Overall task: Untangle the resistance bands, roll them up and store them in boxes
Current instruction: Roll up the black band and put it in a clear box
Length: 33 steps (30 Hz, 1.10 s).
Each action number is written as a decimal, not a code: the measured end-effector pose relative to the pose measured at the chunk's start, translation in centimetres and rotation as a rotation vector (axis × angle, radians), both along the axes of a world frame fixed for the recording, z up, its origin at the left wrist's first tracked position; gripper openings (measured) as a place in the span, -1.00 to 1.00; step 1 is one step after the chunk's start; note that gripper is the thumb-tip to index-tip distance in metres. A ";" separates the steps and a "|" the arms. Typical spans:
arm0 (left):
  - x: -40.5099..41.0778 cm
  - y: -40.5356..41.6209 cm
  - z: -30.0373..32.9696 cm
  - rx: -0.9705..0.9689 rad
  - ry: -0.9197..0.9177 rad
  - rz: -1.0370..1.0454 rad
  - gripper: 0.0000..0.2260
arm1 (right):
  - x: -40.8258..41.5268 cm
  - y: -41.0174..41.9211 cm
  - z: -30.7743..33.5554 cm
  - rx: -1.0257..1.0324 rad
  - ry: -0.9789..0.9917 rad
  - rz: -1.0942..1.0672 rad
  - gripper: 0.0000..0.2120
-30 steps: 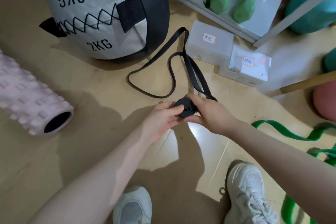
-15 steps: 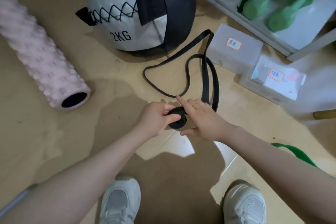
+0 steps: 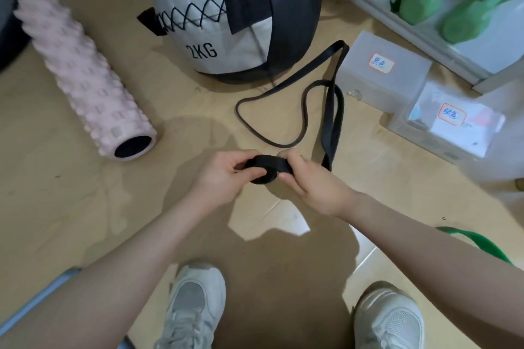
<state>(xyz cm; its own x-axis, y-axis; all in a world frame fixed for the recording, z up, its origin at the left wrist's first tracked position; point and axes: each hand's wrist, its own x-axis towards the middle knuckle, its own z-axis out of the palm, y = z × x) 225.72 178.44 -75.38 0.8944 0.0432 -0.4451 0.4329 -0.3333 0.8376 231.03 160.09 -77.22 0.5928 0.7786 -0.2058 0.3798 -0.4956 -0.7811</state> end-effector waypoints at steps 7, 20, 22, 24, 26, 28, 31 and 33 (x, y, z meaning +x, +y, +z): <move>-0.2 -0.6 -0.1 -0.396 0.034 0.338 -0.79 | -1.0 1.7 -0.2 0.140 0.153 -0.222 -0.52; -1.0 -0.7 -0.7 -0.870 0.102 0.582 -0.73 | -1.4 4.4 0.4 0.312 0.588 -0.522 -0.76; -0.9 -0.7 -0.8 -0.865 0.123 0.588 -0.78 | -1.3 4.4 0.4 0.299 0.569 -0.526 -0.81; -0.9 -0.9 -1.0 -0.855 0.159 0.586 -0.85 | -1.1 4.3 0.3 0.226 0.450 -0.507 -0.87; -1.0 -1.2 -1.2 -0.835 0.202 0.563 -0.87 | -1.0 4.0 0.3 0.164 0.402 -0.482 -0.86; -0.9 -1.2 -1.3 -0.808 0.260 0.516 -0.87 | -0.8 3.5 0.2 0.097 0.364 -0.437 -0.79; -0.2 -0.4 -1.3 -0.618 0.354 0.339 -0.89 | -0.4 2.3 -0.1 0.024 0.293 -0.325 -0.77; 0.5 0.1 -1.2 -0.454 0.417 0.137 -0.90 | -0.2 1.7 -0.2 -0.044 0.272 -0.208 -0.77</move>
